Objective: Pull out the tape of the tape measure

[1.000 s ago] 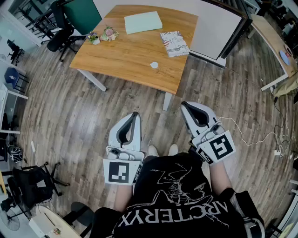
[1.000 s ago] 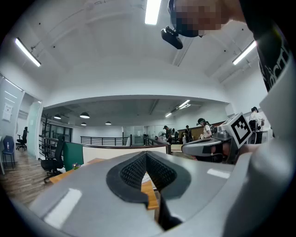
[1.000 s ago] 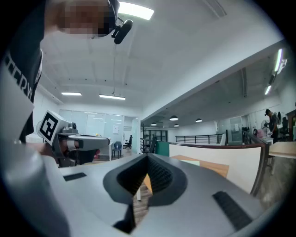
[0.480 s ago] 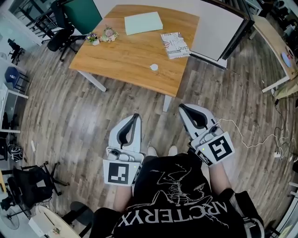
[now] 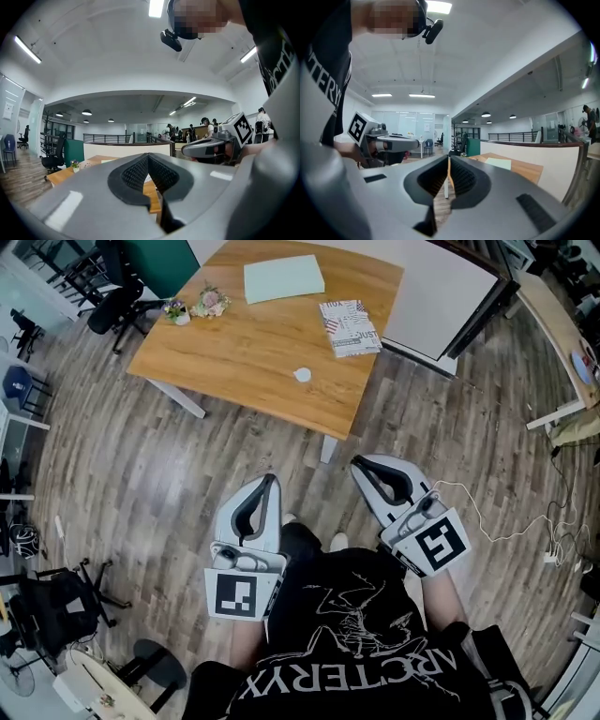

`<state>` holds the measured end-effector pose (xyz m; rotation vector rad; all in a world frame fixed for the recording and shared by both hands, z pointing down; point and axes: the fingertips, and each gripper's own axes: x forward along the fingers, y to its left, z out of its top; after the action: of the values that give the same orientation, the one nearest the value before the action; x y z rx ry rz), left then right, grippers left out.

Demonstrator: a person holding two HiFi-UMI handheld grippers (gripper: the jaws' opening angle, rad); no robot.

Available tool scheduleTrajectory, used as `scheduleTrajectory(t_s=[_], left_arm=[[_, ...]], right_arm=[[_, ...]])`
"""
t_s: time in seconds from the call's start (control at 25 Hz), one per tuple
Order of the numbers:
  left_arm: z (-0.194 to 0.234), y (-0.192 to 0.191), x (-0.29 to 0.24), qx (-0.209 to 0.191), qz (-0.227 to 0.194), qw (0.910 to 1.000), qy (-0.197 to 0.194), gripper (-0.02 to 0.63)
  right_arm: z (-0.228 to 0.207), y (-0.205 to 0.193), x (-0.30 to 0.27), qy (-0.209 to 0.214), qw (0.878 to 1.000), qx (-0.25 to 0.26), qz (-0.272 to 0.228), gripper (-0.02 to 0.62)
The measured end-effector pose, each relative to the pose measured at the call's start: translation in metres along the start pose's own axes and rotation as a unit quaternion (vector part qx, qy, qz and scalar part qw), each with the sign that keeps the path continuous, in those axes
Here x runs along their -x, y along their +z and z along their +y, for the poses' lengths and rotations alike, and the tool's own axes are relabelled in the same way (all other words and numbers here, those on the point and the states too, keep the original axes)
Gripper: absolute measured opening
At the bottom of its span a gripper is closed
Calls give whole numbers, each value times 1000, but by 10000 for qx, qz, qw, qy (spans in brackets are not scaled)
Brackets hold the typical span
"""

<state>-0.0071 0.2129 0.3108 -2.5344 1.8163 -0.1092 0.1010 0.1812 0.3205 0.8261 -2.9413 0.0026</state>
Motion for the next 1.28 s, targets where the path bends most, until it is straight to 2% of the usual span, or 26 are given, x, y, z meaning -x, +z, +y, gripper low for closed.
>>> scheduleTrajectory(t_s=[0.12, 0.24, 0.48, 0.64, 0.76, 0.84, 0.96, 1.04, 1.12, 1.28], left_arm=[[18, -14, -24, 42, 118, 9999, 5, 11], [52, -25, -54, 76, 174, 9998, 16, 11], [139, -33, -128, 213, 463, 9985, -180, 11], [190, -23, -172, 59, 494, 9980, -394, 11], [216, -22, -197, 62, 546, 9972, -517, 11], [227, -27, -210, 121, 644, 9963, -564, 11], [232, -35, -225, 173, 721, 9955, -596, 11], [234, -37, -231, 64, 675, 9963, -520, 11], [235, -42, -229, 9, 814, 9961, -329, 11], [240, -50, -212, 11, 1097, 9938, 191, 11]], right_arm=[[-17, -10, -28, 41, 9999, -127, 40, 18], [-39, -21, -71, 37, 9998, -154, 134, 64], [-98, -15, -167, -312, 9991, -214, 171, 103], [-135, 0, -219, -638, 9978, -123, 148, 180], [-159, -10, -247, -793, 9964, -168, 253, 250], [-176, -39, -264, -791, 9949, -269, 568, 326], [-201, -121, -284, -675, 9866, -491, 1401, 423], [-213, -181, -294, -524, 9767, -617, 1989, 453], [-218, -238, -303, -343, 9655, -680, 2490, 484], [-213, -334, -319, 69, 9419, -929, 3227, 527]])
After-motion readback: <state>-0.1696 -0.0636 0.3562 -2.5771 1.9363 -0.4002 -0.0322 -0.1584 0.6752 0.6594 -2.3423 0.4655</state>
